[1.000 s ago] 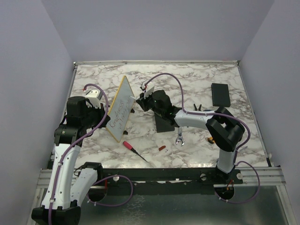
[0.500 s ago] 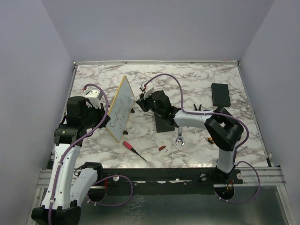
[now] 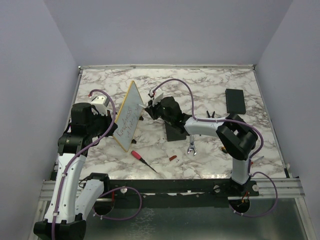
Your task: Write a sentence on the whiteboard
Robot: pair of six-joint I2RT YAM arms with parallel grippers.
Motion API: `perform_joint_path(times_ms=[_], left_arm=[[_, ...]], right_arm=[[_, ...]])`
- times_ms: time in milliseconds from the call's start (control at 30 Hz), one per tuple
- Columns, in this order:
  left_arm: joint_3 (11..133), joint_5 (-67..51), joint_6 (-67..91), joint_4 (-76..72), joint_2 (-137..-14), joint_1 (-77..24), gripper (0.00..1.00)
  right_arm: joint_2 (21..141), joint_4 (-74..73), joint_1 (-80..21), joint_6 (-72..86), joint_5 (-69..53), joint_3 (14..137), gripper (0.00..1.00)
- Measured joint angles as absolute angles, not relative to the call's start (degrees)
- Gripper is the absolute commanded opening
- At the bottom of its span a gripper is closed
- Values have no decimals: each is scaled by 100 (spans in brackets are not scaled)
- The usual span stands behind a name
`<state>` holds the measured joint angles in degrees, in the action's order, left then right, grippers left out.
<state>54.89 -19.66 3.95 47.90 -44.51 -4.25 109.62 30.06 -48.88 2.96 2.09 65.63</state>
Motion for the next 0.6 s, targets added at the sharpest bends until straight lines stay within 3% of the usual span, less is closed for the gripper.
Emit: perform_joint_path(times_ms=[600], left_arm=[[5489, -1964, 395, 4794, -4451, -425, 0]], right_arm=[[11015, 3006, -4888, 296, 204, 6622, 1]])
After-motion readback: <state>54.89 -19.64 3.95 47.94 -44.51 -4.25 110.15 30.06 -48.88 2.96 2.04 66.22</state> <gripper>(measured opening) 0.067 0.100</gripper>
